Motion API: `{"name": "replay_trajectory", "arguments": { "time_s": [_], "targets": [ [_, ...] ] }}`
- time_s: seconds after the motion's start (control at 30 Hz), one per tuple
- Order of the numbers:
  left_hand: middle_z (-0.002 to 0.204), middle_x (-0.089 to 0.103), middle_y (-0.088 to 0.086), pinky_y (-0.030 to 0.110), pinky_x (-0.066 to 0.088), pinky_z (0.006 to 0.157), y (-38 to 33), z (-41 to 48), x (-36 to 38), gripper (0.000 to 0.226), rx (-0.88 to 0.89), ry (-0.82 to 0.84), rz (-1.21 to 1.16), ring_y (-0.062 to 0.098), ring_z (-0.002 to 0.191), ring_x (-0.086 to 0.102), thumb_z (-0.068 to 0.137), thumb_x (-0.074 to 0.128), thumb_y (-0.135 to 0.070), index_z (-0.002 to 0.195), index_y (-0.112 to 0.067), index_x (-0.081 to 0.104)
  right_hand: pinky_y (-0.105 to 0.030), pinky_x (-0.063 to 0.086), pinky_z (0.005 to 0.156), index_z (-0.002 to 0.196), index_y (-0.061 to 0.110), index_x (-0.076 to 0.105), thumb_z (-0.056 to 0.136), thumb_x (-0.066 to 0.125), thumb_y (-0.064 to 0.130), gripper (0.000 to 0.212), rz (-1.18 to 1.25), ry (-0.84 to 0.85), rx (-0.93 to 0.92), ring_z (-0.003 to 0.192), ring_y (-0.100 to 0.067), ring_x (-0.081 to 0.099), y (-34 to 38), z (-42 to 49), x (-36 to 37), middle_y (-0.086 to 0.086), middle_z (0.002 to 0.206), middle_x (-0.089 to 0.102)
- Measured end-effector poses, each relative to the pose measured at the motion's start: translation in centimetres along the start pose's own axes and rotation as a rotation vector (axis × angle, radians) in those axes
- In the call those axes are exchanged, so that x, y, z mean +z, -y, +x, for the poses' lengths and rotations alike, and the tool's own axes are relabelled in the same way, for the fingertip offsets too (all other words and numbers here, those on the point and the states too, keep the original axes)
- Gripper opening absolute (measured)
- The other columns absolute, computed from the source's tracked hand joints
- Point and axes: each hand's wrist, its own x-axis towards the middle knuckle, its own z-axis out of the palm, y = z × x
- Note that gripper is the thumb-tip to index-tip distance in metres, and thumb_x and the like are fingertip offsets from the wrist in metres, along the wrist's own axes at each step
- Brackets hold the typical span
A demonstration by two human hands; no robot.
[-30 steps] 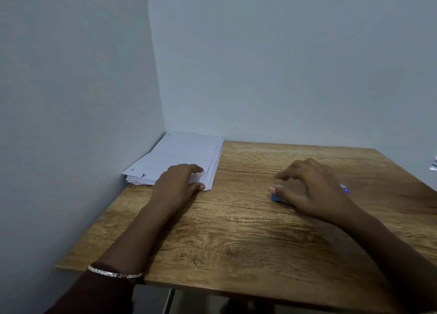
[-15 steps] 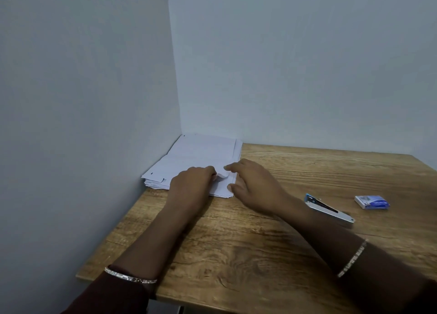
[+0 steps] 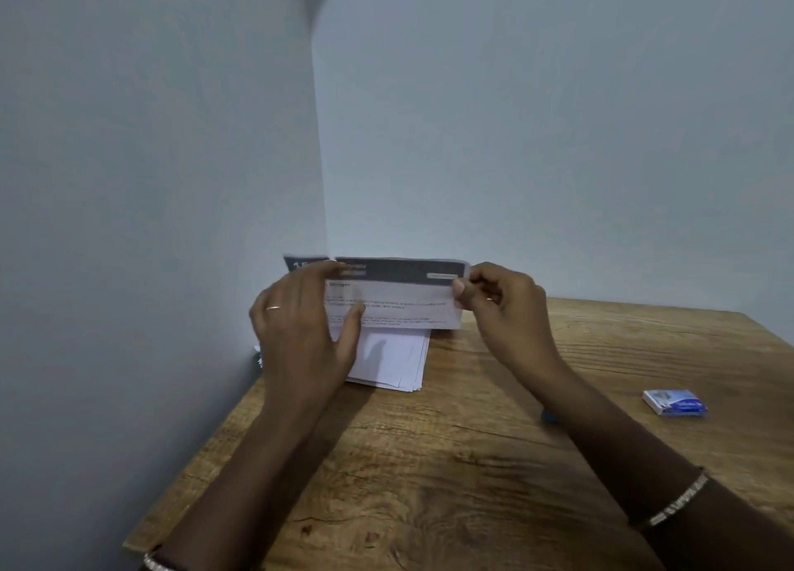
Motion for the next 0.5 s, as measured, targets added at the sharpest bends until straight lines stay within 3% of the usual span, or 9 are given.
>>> {"name": "replay_trajectory", "arguments": {
  "time_s": [0.07,0.17,0.23,0.33,0.4,0.5],
  "targets": [
    [0.132,0.061,0.008,0.046,0.037,0.102,0.3,0.4,-0.8,0.053,-0.082,-0.034,-0.07,0.028,0.123,0.054,0.084,0.073,-0.032,0.131,-0.015,0.054,-0.039,0.062,0.082,0.086,0.015,0.073,0.094,0.068,0.023,0.013,0.075,0.002,0.046,0.085,-0.011,0.074,0.4,0.1,-2.3,0.001,0.084,0.077],
    [0.147,0.044,0.004,0.053,0.044,0.105,-0.4,0.9,-2.1,0.072,-0.192,-0.052,-0.29,0.024,0.132,0.046,0.083,0.08,-0.035,0.143,-0.018,0.043,-0.05,0.06,0.088,0.088,0.013,0.074,0.094,0.068,0.021,0.012,0.169,0.047,0.082,0.09,-0.016,0.076,1.1,-0.6,-5.7,-0.003,0.089,0.079],
    [0.15,0.041,-0.008,0.042,0.047,0.103,-1.8,0.9,-3.4,0.081,-0.241,-0.014,-0.466,0.012,0.134,0.046,0.08,0.082,-0.039,0.147,-0.028,0.038,-0.053,0.058,0.091,0.089,0.014,0.075,0.094,0.069,0.02,0.01,0.178,0.08,0.075,0.091,-0.018,0.076,1.8,-1.9,-8.0,-0.003,0.089,0.079],
    [0.127,0.066,-0.017,0.027,0.053,0.091,-3.6,0.1,-4.9,0.048,-0.162,0.145,-0.611,0.0,0.115,0.061,0.082,0.08,-0.042,0.125,-0.032,0.061,-0.047,0.058,0.092,0.087,0.022,0.076,0.092,0.07,0.016,0.01,0.17,0.117,0.063,0.094,-0.021,0.074,2.5,-4.9,-11.0,-0.001,0.09,0.079],
    [0.107,0.076,-0.012,0.031,0.055,0.086,-4.7,-1.3,-5.8,0.021,-0.1,0.269,-0.665,0.005,0.102,0.069,0.084,0.08,-0.033,0.103,-0.025,0.074,-0.035,0.059,0.089,0.086,0.023,0.076,0.092,0.07,0.011,0.014,0.181,0.136,0.047,0.095,-0.018,0.074,2.9,-7.7,-12.6,-0.001,0.092,0.079],
    [0.09,0.079,-0.01,0.033,0.056,0.076,-5.8,-3.8,-6.9,0.003,-0.046,0.434,-0.695,0.009,0.087,0.074,0.083,0.079,-0.025,0.086,-0.025,0.08,-0.019,0.056,0.08,0.087,0.016,0.076,0.089,0.07,0.001,0.016,0.175,0.154,0.049,0.092,-0.011,0.074,2.6,-11.5,-14.3,-0.001,0.092,0.079]
  ]
}}
